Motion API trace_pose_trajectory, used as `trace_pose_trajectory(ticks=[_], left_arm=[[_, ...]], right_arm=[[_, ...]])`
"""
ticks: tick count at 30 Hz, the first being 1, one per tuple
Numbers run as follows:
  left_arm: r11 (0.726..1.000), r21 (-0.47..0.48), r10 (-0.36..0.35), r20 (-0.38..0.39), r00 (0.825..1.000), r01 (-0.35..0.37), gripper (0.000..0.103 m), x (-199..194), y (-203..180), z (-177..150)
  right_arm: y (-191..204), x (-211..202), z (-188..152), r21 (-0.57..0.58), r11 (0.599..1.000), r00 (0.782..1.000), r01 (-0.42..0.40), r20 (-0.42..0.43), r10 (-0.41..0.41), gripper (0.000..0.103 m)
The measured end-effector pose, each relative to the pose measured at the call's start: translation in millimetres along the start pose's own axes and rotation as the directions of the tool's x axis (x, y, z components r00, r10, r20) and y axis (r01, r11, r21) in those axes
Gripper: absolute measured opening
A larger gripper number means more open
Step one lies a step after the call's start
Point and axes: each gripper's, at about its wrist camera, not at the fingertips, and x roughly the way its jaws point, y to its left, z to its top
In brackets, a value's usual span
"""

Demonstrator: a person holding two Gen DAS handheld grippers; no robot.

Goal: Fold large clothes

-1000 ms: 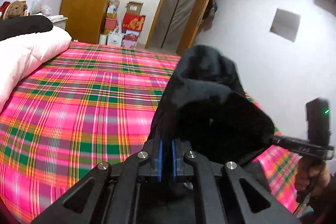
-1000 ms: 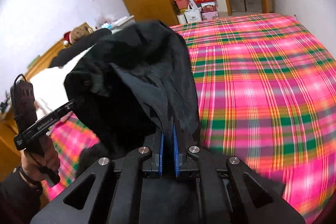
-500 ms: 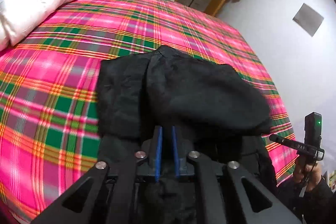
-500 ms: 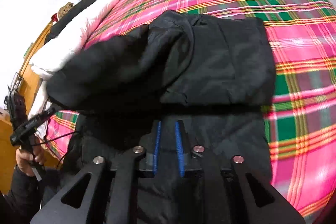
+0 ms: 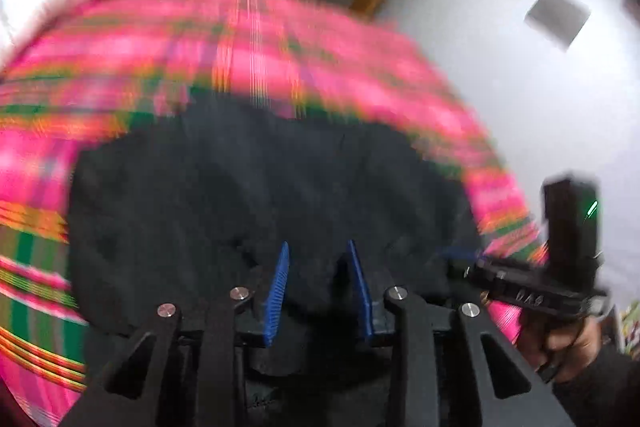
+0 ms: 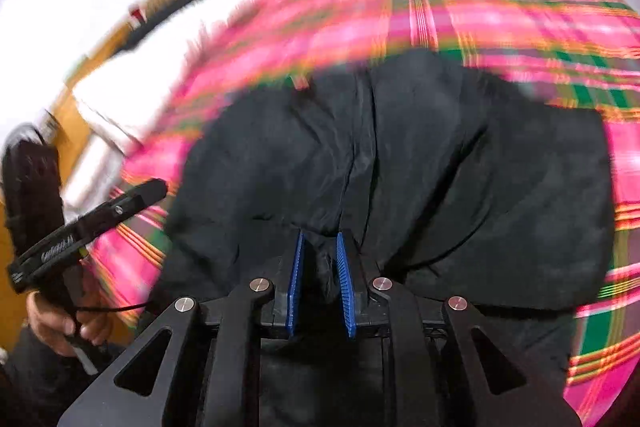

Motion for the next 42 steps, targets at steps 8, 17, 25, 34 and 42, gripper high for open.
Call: trace_pose_trajectory(ticks=[8, 17, 25, 34, 42], left_arm=[[1.000, 0.030, 0.006, 0.023, 1.000, -0.006, 0.032, 28.9, 9.1, -24.0], [0.992, 0.060, 0.101, 0.097, 0.990, -0.107, 0.032, -57.7, -8.6, -45.8], [0.957, -0.134, 0.274, 0.126, 0.954, -0.257, 0.056, -138.4, 53.3, -101.0], [0.912, -0.329, 0.242, -0.055, 0.969, -0.246, 0.062, -126.9, 94.7, -140.4], [0.892, -0.350, 0.244, -0.156, 0.957, -0.284, 0.062, -99.5, 93.6, -160.4]], right_arm=[[-18.6, 25.6, -10.5, 0.043, 0.999, 1.000, -0.014, -0.006, 0.014, 0.017], [-19.1, -67.9, -56.5, 0.049, 0.999, 0.995, -0.006, 0.101, 0.001, 0.053], [-85.7, -142.1, -141.3, 0.278, 0.954, 0.981, 0.109, 0.127, -0.150, 0.055], [-111.6, -129.4, -173.1, 0.369, 0.919, 0.989, 0.139, -0.012, -0.144, 0.065], [-120.4, -116.6, -184.5, 0.371, 0.913, 0.985, 0.170, -0.096, -0.144, 0.066]])
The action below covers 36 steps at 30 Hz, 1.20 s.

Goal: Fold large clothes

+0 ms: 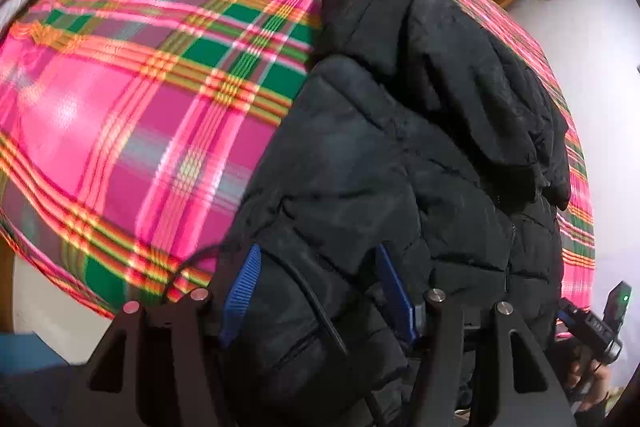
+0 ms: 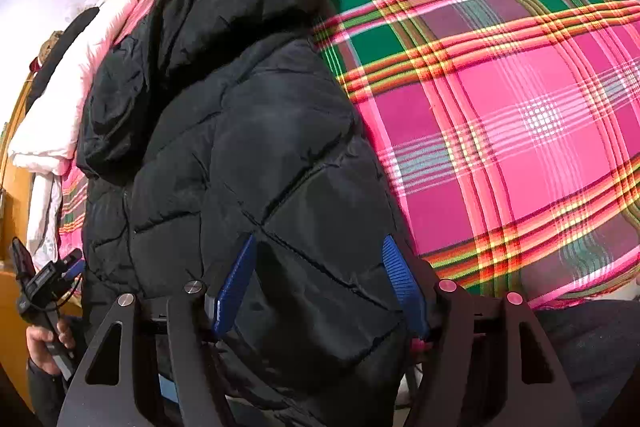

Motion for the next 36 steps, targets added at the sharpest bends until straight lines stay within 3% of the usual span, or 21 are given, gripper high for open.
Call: trace_pose_trajectory(ticks=[10, 11, 12, 14, 15, 17, 18, 20, 22, 23, 25, 27, 29, 30, 31, 32, 36], left_arm=[[0.996, 0.053, 0.078, -0.097, 0.992, -0.073, 0.066, 20.1, -16.3, -14.9], [0.996, 0.059, 0.075, -0.105, 0.992, -0.069, 0.065, 20.1, -18.4, -16.5], [0.997, 0.061, 0.063, -0.113, 0.992, -0.057, 0.063, 19.4, -20.1, -18.1], [0.998, 0.060, 0.011, -0.119, 0.993, -0.004, 0.036, 14.4, -21.9, -20.0], [0.999, 0.048, -0.020, -0.122, 0.992, 0.026, 0.015, 11.4, -21.4, -20.0], [0.989, 0.011, -0.142, -0.121, 0.982, 0.145, 0.011, 2.9, -18.8, -19.0], [0.979, 0.008, -0.203, -0.104, 0.974, 0.205, 0.009, -3.6, -19.8, -17.9], [0.962, 0.053, -0.265, -0.045, 0.963, 0.267, 0.009, -23.6, -26.1, -12.3], [0.940, 0.071, -0.335, 0.017, 0.942, 0.333, 0.009, -45.3, -28.2, -2.6], [0.933, 0.077, -0.356, 0.045, 0.934, 0.352, 0.009, -54.6, -27.3, 4.4], [0.942, 0.091, -0.330, 0.089, 0.940, 0.322, 0.009, -69.6, -25.7, 18.2], [0.967, 0.089, -0.246, 0.110, 0.963, 0.237, 0.009, -72.7, -14.4, 29.1], [0.981, 0.071, -0.184, 0.074, 0.980, 0.179, 0.016, -63.7, -4.8, 32.1], [0.984, 0.062, -0.168, 0.032, 0.985, 0.166, 0.034, -55.2, -2.6, 30.6], [0.990, 0.044, -0.134, -0.020, 0.991, 0.134, 0.058, -43.1, -0.3, 29.9], [0.993, 0.032, -0.108, -0.052, 0.993, 0.110, 0.064, -34.0, 1.7, 28.7], [0.997, -0.041, -0.074, -0.114, 0.991, 0.070, 0.066, -5.4, 18.4, 17.5]], right_arm=[[2.0, 19.1, -8.6, 0.006, 1.000, 0.990, 0.014, -0.138, -0.013, 0.067], [3.3, 18.5, -8.9, 0.002, 1.000, 0.989, 0.003, -0.147, -0.002, 0.065], [3.7, 16.9, -9.2, 0.001, 1.000, 0.989, -0.004, -0.149, 0.004, 0.050], [4.1, 10.9, -9.9, -0.002, 0.998, 0.988, -0.058, -0.144, 0.057, 0.027], [4.8, 6.5, -9.2, -0.005, 0.996, 0.986, -0.093, -0.136, 0.092, 0.016], [8.1, -2.8, -7.0, -0.022, 0.989, 0.982, -0.147, -0.120, 0.144, 0.012], [10.5, -12.8, -5.1, -0.035, 0.977, 0.973, -0.211, -0.098, 0.207, 0.011], [11.2, -29.9, -0.7, -0.049, 0.960, 0.960, -0.277, -0.056, 0.274, 0.010], [11.1, -44.5, 4.4, -0.055, 0.941, 0.943, -0.333, -0.017, 0.333, 0.010], [11.7, -54.4, 9.8, -0.063, 0.932, 0.933, -0.358, 0.010, 0.359, 0.009], [14.8, -62.8, 15.6, -0.073, 0.929, 0.931, -0.362, 0.030, 0.365, 0.009], [13.8, -65.5, 17.7, -0.088, 0.933, 0.935, -0.349, 0.034, 0.353, 0.009], [15.3, -64.3, 14.8, -0.089, 0.934, 0.936, -0.346, 0.031, 0.350, 0.009], [13.7, -62.3, 13.1, -0.086, 0.936, 0.938, -0.342, 0.029, 0.345, 0.009], [11.7, -60.0, 11.4, -0.080, 0.938, 0.940, -0.339, 0.025, 0.341, 0.009], [10.8, -56.2, 12.9, -0.073, 0.938, 0.939, -0.339, 0.023, 0.342, 0.009], [4.7, -54.0, 17.4, -0.056, 0.938, 0.939, -0.341, 0.018, 0.343, 0.009]])
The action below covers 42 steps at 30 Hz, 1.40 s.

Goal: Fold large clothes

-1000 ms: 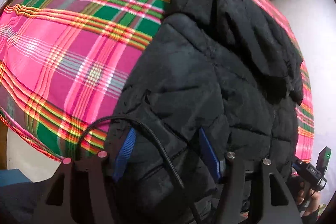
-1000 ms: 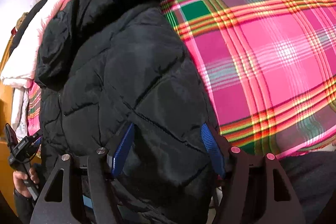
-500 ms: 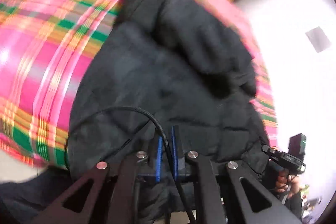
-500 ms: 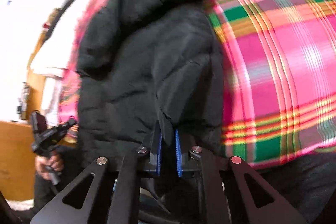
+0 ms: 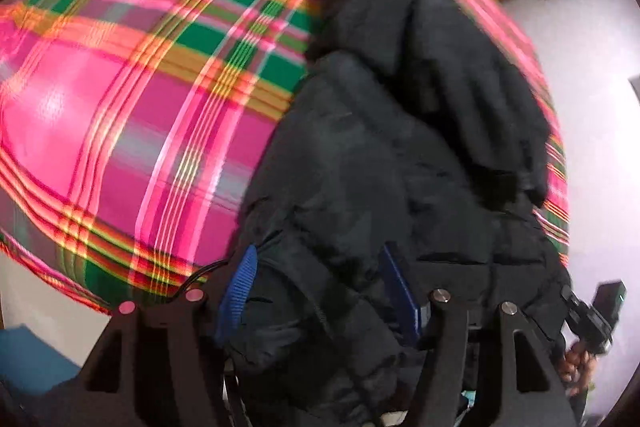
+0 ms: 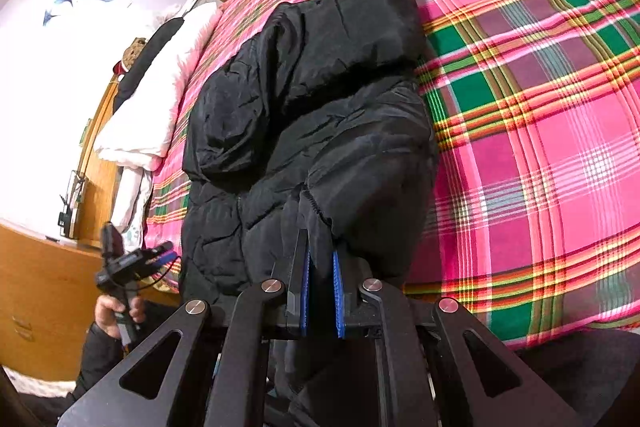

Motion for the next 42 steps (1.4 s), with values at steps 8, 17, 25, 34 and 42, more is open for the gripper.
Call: trace_pose_trajectory(ticks=[8, 17, 25, 34, 42], left_arm=[[0.998, 0.012, 0.061, -0.006, 0.998, -0.061, 0.071, 9.8, 1.2, -12.7], [0.986, 0.149, 0.001, 0.425, 0.905, -0.071, 0.071, -72.3, -6.1, -2.0], [0.992, 0.124, 0.000, 0.129, 0.992, -0.016, 0.071, 19.7, -2.9, 21.4], [0.979, 0.203, 0.029, -0.061, 0.998, -0.016, 0.072, 47.2, -23.3, -20.9], [0.973, 0.187, -0.130, -0.051, 0.990, 0.137, 0.018, 29.0, -38.6, -43.3]], right_arm=[[-3.5, 5.1, 1.8, 0.012, 1.000, 1.000, -0.006, -0.007, 0.006, 0.009], [-15.6, 9.7, -3.3, 0.036, 0.999, 1.000, 0.001, -0.023, 0.000, 0.009], [-13.5, 12.7, -2.0, 0.035, 0.999, 0.999, 0.021, -0.037, -0.019, 0.009], [-21.7, 17.2, -3.9, 0.055, 0.998, 0.999, 0.011, -0.040, -0.008, 0.009], [-14.3, 6.8, -1.6, 0.033, 0.999, 0.999, -0.034, -0.018, 0.034, 0.009]])
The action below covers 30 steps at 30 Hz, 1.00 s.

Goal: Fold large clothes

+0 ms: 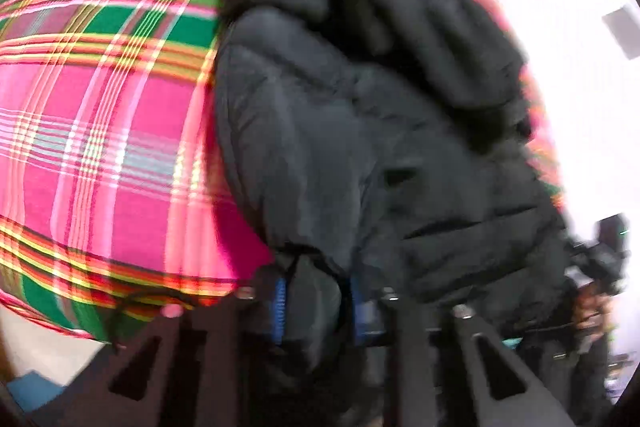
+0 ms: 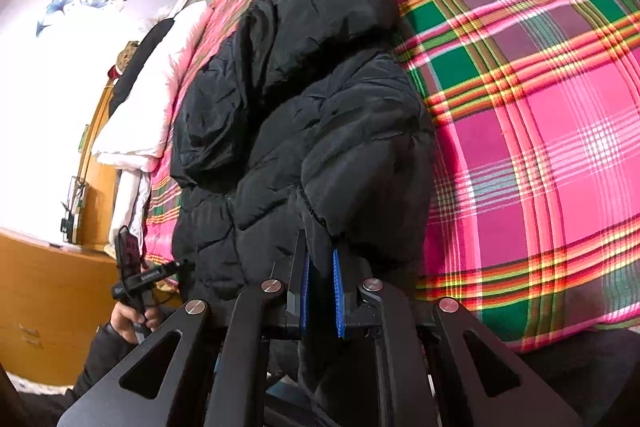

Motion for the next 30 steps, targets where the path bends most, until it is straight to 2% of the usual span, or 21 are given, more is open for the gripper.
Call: trace_pose_trajectory(ticks=[3, 4, 7, 11, 14, 16, 18, 21, 25, 27, 30], left_arm=[[0.989, 0.035, -0.148, 0.083, 0.986, 0.145, 0.014, -24.9, -10.3, 2.8], [0.978, 0.045, -0.207, 0.119, 0.971, 0.203, 0.013, -35.0, -14.2, 5.2], [0.948, 0.049, -0.319, 0.198, 0.927, 0.316, 0.013, -56.5, -20.9, 21.7], [0.919, 0.049, -0.389, 0.269, 0.881, 0.391, 0.013, -74.6, -21.2, 51.1], [0.901, 0.033, -0.422, 0.299, 0.856, 0.433, 0.013, -77.5, -19.3, 80.2], [0.887, 0.005, -0.439, 0.322, 0.839, 0.462, 0.013, -72.9, -16.3, 106.1], [0.877, -0.039, -0.441, 0.336, 0.832, 0.480, 0.014, -68.4, -13.3, 135.4], [0.868, -0.130, -0.416, 0.339, 0.844, 0.480, 0.014, -51.3, -0.2, 162.7], [0.823, -0.288, -0.395, 0.330, 0.857, 0.490, 0.018, -18.6, 31.2, 197.8], [0.799, -0.317, -0.407, 0.341, 0.847, 0.512, 0.021, -10.6, 40.8, 203.6], [0.778, -0.309, -0.429, 0.373, 0.822, 0.547, 0.030, -9.5, 46.1, 203.9]], right_arm=[[3.5, -7.3, 5.0, 0.000, 0.999, 0.999, -0.034, 0.014, 0.034, 0.009], [4.8, -9.3, 7.7, 0.005, 0.999, 0.999, -0.046, 0.022, 0.046, 0.009], [8.9, -16.7, 18.3, 0.025, 0.995, 0.994, -0.097, 0.062, 0.095, 0.009], [22.3, -31.7, 52.8, 0.033, 0.983, 0.972, -0.179, 0.160, 0.172, 0.009], [32.6, -35.2, 85.7, 0.045, 0.973, 0.952, -0.226, 0.220, 0.211, 0.009], [40.7, -29.5, 112.7, 0.056, 0.971, 0.947, -0.234, 0.238, 0.215, 0.009], [45.1, -18.6, 141.8, 0.081, 0.971, 0.948, -0.227, 0.245, 0.201, 0.009], [41.9, 3.6, 186.1, 0.144, 0.970, 0.956, -0.198, 0.247, 0.159, 0.009], [25.6, 41.0, 232.9, 0.242, 0.961, 0.971, -0.133, 0.224, 0.079, 0.009], [10.7, 67.7, 250.8, 0.306, 0.948, 0.981, -0.086, 0.194, 0.026, 0.009], [-11.2, 95.9, 259.8, 0.394, 0.917, 0.987, -0.070, 0.162, 0.006, 0.010]])
